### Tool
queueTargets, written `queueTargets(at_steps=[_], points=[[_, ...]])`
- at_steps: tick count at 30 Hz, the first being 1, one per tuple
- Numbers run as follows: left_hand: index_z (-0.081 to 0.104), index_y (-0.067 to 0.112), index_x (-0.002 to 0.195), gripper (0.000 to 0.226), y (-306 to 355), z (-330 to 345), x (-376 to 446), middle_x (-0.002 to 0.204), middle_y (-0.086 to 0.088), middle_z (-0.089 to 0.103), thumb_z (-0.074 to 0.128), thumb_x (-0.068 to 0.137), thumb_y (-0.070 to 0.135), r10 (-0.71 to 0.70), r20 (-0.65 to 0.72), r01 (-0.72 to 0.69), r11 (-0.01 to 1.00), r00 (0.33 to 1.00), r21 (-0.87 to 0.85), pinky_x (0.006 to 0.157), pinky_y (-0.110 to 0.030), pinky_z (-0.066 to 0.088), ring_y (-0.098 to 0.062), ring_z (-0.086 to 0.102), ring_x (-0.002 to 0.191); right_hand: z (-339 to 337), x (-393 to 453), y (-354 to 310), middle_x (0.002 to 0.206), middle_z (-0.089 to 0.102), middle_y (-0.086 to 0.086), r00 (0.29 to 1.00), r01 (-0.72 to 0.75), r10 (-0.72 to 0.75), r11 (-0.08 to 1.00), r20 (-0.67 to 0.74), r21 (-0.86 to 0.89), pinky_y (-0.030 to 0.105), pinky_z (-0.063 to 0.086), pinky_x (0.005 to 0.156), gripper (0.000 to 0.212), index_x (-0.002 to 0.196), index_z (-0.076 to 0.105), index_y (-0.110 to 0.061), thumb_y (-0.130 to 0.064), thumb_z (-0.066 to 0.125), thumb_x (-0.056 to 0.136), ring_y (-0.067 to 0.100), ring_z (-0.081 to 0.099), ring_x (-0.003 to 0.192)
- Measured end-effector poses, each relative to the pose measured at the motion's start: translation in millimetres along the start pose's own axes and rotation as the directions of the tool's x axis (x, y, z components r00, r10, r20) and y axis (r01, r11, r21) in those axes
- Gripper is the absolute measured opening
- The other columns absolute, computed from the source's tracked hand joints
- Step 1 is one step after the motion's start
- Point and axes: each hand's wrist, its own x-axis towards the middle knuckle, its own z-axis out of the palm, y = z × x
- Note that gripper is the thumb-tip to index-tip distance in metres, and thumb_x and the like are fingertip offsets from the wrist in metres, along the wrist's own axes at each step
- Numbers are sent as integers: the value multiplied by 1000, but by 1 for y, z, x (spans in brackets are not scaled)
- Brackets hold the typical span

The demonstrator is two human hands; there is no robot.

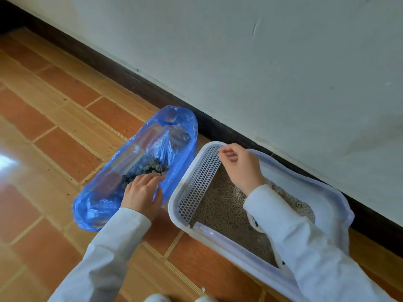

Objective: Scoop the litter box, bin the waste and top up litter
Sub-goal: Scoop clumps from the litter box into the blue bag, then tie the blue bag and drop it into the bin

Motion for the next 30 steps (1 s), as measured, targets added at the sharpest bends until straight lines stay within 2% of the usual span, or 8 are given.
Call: queueTargets(at_steps=[4,8,11,15,20,24,28,30], points=[[71,13,102,30,-33,-20,-9,102,-5,71,52,79,18,-138,-96,142,989,986,38,75,-49,50,-36,64,95,39,58,-27,103,68,2,984,177,-177,984,2,0,26,52,81,21,111,65,-12,-19,60,92,12,61,83],[70,14,106,30,-63,-33,-29,110,-6,68,69,77,4,-312,-141,323,945,940,58,84,-52,45,-37,58,106,80,109,-48,115,65,7,954,294,-286,952,93,-86,27,48,84,25,115,63,-8,-15,58,92,12,53,82],[68,13,110,34,-82,-38,-45,116,-9,65,69,77,6,-418,-174,436,897,892,79,89,-52,41,-38,53,112,110,134,-55,121,63,9,940,309,-267,931,214,-195,37,49,92,33,125,58,-9,-20,56,94,22,58,99],[63,14,118,38,-102,-42,-59,125,-12,59,67,80,13,-540,-185,562,823,821,88,88,-52,42,-39,49,115,140,154,-61,133,56,13,927,312,-207,889,313,-335,42,42,98,42,135,48,-6,-22,53,96,31,48,125],[54,17,130,46,-112,-42,-65,133,-9,52,62,85,26,-621,-124,632,770,774,85,90,-49,42,-35,46,118,165,170,-65,133,51,23,953,229,-105,865,285,-446,44,41,95,44,131,45,4,-19,53,95,39,46,125],[45,20,136,52,-113,-42,-69,132,-7,51,58,88,31,-650,-77,655,753,756,68,91,-45,42,-34,49,116,176,177,-62,135,50,23,939,221,-58,856,338,-468,46,39,98,47,132,43,2,-19,56,93,40,42,127],[29,24,144,61,-112,-41,-72,132,-3,52,52,90,40,-714,1,714,700,700,24,93,-40,43,-28,51,118,181,175,-61,121,57,20,944,230,-67,836,324,-498,45,32,102,36,118,52,1,-21,59,91,40,43,121],[25,24,144,61,-111,-41,-72,128,-1,57,46,91,47,-760,57,760,650,648,28,86,-37,46,-26,55,115,180,172,-61,118,59,22,950,227,-65,815,304,-534,43,32,102,32,110,56,2,-23,60,90,41,44,121]])
